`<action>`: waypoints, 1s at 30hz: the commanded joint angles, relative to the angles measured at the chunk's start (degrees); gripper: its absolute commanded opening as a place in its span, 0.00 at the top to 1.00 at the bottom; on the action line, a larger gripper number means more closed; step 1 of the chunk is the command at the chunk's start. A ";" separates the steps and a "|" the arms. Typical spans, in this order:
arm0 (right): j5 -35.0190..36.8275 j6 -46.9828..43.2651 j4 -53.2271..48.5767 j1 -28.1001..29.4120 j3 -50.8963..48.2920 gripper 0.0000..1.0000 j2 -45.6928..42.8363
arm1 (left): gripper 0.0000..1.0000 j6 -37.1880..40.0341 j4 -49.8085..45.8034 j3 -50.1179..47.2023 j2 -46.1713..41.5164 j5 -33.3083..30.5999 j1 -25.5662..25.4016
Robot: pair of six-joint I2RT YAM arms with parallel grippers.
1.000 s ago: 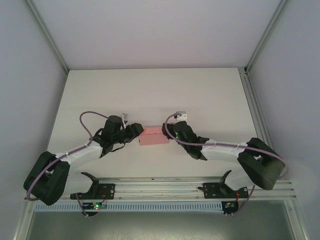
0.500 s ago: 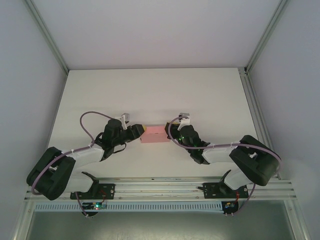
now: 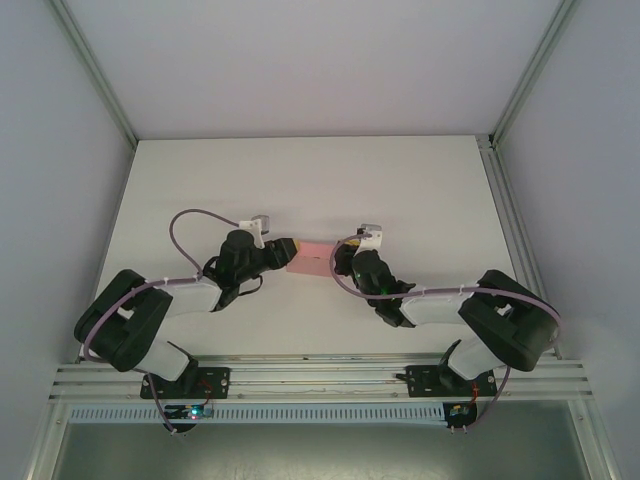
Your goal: Assemble paper box
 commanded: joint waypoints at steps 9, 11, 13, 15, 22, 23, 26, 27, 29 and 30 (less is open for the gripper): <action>-9.09 -11.64 -25.49 0.33 11.27 0.64 -0.63 | 0.51 8.32 -41.66 11.87 -0.78 1.88 -4.28; -10.77 -13.10 -26.04 -0.76 13.67 0.48 -2.39 | 0.44 8.71 -45.97 15.02 -2.07 -1.69 -4.33; -12.79 -14.96 -26.98 -1.84 15.70 0.38 -4.47 | 0.30 10.54 -51.52 18.91 -4.02 -5.39 -4.29; -16.15 -17.52 -27.36 -3.06 17.29 0.28 -6.56 | 0.01 11.44 -54.94 21.80 -6.64 -8.03 -4.30; -40.20 -43.20 -33.04 -9.64 20.96 0.02 -12.28 | 0.00 13.54 -69.63 33.65 -11.89 -21.66 -2.66; -44.97 -49.55 -35.97 -10.19 21.74 0.02 -12.48 | 0.00 13.02 -71.19 34.44 -12.00 -24.02 -1.80; -53.97 -69.94 -48.25 -10.01 25.53 0.02 -11.19 | 0.00 10.35 -74.65 34.96 -12.22 -28.05 3.86; -55.03 -74.48 -52.34 -9.91 27.49 0.02 -10.09 | 0.00 9.99 -75.34 34.52 -12.41 -27.38 6.42; -54.82 -80.30 -59.16 -9.90 31.76 0.02 -7.04 | 0.00 8.84 -75.72 32.64 -13.54 -27.36 10.06; -54.17 -82.82 -62.66 -9.92 34.26 0.02 -5.01 | 0.00 8.83 -75.54 31.33 -14.44 -27.36 11.59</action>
